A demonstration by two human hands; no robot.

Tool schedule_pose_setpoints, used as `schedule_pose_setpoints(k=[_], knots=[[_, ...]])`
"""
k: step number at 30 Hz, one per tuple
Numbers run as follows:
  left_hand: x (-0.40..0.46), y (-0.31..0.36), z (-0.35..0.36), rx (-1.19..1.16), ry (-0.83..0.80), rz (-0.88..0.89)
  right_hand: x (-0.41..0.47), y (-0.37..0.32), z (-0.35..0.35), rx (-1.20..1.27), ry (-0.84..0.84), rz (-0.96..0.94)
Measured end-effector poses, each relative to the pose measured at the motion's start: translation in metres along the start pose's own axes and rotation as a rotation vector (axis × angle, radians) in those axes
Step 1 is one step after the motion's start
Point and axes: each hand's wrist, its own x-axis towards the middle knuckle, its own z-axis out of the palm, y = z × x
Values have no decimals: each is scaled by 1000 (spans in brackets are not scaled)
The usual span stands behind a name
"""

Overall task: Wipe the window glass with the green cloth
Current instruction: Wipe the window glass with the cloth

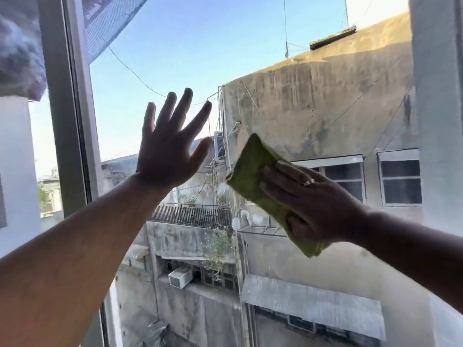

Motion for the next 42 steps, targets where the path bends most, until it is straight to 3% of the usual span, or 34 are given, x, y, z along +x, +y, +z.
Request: schedule_pose_setpoints(k=[4,6,8,10,12,13,14,18,21,23,26,28,29,30,33,36,38,42], knots=[[0,-2,7,-6,69,4,6,43,-8,62,141,477],[1,-4,8,-13,97,10,37,29,-8,45,208,597],[2,-6,8,-24,106,14,56,-11,4,33,206,486],[1,-8,9,-25,114,18,46,-49,17,20,95,185],[1,-7,8,-21,110,21,19,-46,11,-24,-40,-61],[1,-6,8,-19,105,19,7,-29,5,-35,-61,-87],[1,-5,8,-16,101,15,-1,-10,-1,-32,-56,-28],[1,-3,7,-11,102,1,14,54,-29,-34,80,502],[1,-4,6,-26,100,12,55,24,-21,-12,144,680],[1,-4,7,-22,110,14,64,-23,-2,24,83,560],[0,-4,8,-11,132,12,36,-86,27,-48,-43,5],[0,-3,8,-16,129,14,15,-77,27,-88,-101,-270],[0,-3,8,-16,131,14,11,-59,25,-129,-105,-281],[0,-2,9,-13,135,13,12,-38,20,-168,-78,-205],[1,-3,10,-7,136,8,30,17,2,-160,88,278],[1,-5,11,-17,150,6,59,-6,6,-88,230,556],[1,-5,12,-18,163,-7,67,-57,24,-41,187,375],[5,-5,8,-48,132,-10,27,-145,45,-98,-132,-498]])
